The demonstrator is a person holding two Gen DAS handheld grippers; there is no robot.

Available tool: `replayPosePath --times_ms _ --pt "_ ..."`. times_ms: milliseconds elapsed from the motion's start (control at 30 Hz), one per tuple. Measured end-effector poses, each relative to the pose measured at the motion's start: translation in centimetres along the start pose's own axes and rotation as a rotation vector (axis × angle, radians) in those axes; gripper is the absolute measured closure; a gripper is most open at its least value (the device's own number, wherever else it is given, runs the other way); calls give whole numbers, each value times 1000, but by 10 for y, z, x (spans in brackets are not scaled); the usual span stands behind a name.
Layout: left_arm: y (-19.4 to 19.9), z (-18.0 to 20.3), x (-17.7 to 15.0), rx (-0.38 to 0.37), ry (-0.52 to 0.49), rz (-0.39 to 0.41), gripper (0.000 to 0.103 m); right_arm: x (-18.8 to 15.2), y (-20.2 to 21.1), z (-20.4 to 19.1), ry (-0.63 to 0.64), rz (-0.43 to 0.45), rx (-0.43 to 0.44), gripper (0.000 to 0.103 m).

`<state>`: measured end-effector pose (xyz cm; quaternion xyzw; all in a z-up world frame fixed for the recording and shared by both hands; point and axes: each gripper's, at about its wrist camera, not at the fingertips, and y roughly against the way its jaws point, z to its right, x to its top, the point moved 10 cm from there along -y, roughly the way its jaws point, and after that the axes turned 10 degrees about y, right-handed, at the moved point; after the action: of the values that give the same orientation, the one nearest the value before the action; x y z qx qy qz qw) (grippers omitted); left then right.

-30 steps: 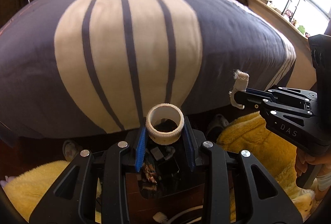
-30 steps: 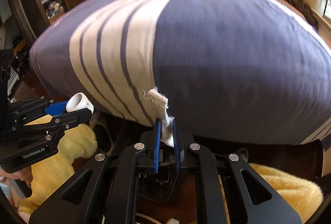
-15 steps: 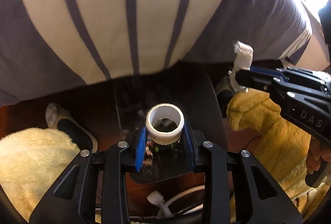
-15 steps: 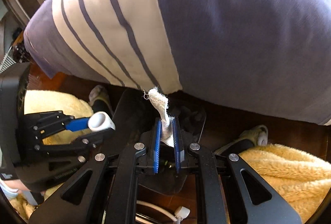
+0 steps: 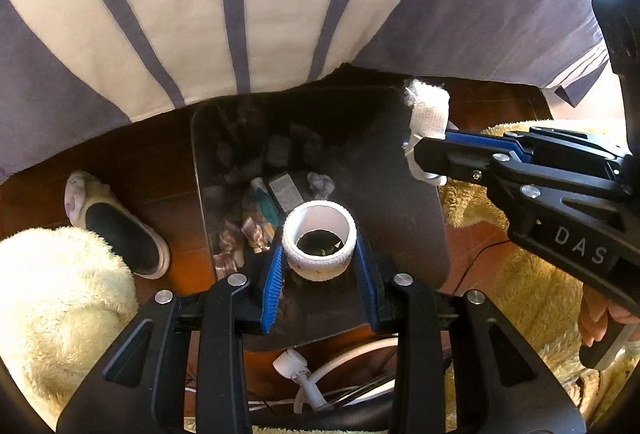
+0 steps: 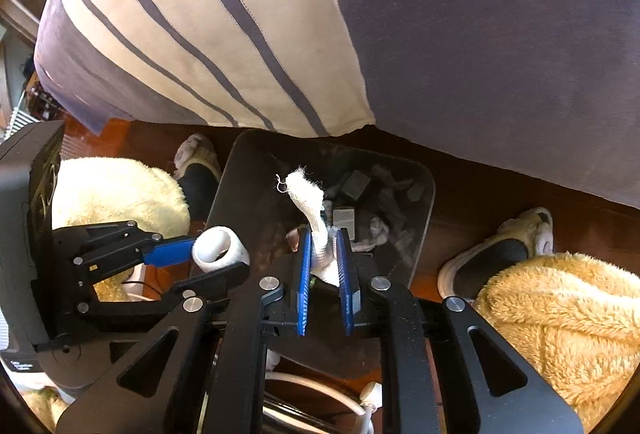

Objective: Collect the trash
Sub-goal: 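Lower both held items into the black bin and open both tools, then raise both open tools back over the remaining bed items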

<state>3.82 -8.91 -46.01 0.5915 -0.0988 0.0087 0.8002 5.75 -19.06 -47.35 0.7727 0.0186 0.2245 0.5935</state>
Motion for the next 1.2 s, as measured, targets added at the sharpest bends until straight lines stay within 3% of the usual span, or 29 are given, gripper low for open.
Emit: replayPosePath --times_ms 100,167,233,367,467,533,667,833,1200 --pt "-1 -1 0 0 0 -8 72 2 -1 0 -4 -3 -4 87" --pt "-1 -2 0 3 1 -9 70 2 -1 1 -14 -3 -7 78" --pt "-1 -2 -1 7 3 -7 61 2 0 3 -23 2 -8 70" --pt "0 -5 -1 23 12 -4 55 3 4 9 -52 13 -20 66" --pt "6 -8 2 40 14 18 44 5 12 14 -69 36 -30 46" --pt "13 -9 4 49 15 35 37 7 18 16 -78 53 -31 41" --pt "33 -11 12 60 20 92 23 11 32 19 -80 92 -61 13" --pt "66 -13 24 64 28 167 12 22 61 21 -52 165 -130 4" --pt "152 -10 74 71 12 348 10 75 144 27 -13 345 -206 4"
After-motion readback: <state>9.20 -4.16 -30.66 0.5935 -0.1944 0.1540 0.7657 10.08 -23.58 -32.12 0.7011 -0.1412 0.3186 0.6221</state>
